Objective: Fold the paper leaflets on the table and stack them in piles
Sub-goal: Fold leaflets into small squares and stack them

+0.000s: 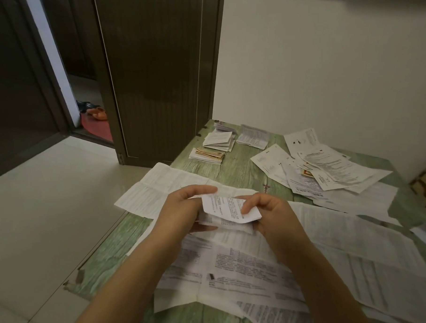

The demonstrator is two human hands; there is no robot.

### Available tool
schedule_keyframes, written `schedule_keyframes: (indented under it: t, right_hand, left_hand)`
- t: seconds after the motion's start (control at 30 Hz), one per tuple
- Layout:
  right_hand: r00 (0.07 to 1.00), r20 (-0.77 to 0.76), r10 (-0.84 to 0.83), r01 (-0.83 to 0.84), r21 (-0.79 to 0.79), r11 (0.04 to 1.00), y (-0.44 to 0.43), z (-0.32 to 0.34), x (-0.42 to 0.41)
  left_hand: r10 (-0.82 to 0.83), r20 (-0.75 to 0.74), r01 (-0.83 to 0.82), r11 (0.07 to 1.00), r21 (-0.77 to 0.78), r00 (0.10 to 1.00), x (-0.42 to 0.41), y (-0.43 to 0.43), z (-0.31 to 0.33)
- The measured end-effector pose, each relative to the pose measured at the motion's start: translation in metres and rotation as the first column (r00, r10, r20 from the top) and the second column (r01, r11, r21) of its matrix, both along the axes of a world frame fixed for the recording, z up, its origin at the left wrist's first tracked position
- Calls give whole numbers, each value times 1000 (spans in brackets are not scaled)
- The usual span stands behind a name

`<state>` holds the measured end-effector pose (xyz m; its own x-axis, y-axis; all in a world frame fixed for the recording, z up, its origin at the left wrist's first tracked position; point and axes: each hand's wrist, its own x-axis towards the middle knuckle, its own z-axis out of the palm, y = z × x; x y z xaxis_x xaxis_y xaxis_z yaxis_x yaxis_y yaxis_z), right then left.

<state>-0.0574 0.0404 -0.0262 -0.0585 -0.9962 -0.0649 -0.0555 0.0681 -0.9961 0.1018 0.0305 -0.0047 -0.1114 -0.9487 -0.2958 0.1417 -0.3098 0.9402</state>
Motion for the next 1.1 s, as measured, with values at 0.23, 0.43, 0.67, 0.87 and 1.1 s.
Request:
schedule_keyframes:
  t: [0.23, 0.43, 0.67, 0.87, 1.1]
  right_hand:
    - [992, -110, -57, 30, -237, 971, 0, -7, 4]
    - [999, -25, -25, 24, -45, 999, 2, 2, 2]
    - [993, -120, -17, 9, -68, 998, 5, 2, 11]
    - [994, -78, -73, 73, 2, 997, 5, 5, 13]
    - [997, 74, -24, 22, 24, 999, 3, 2, 11]
  left_hand:
    - [-142, -102, 153, 982, 107, 985, -4, 2, -2]
    - [-13, 74, 19, 997, -78, 997, -5, 0, -10]
    - [-19, 42, 23, 996, -83, 999, -10, -1, -6]
    - [56, 54, -49, 990, -133, 997, -11, -3, -5]
    - [217, -22, -218, 962, -165, 976, -7, -13, -9]
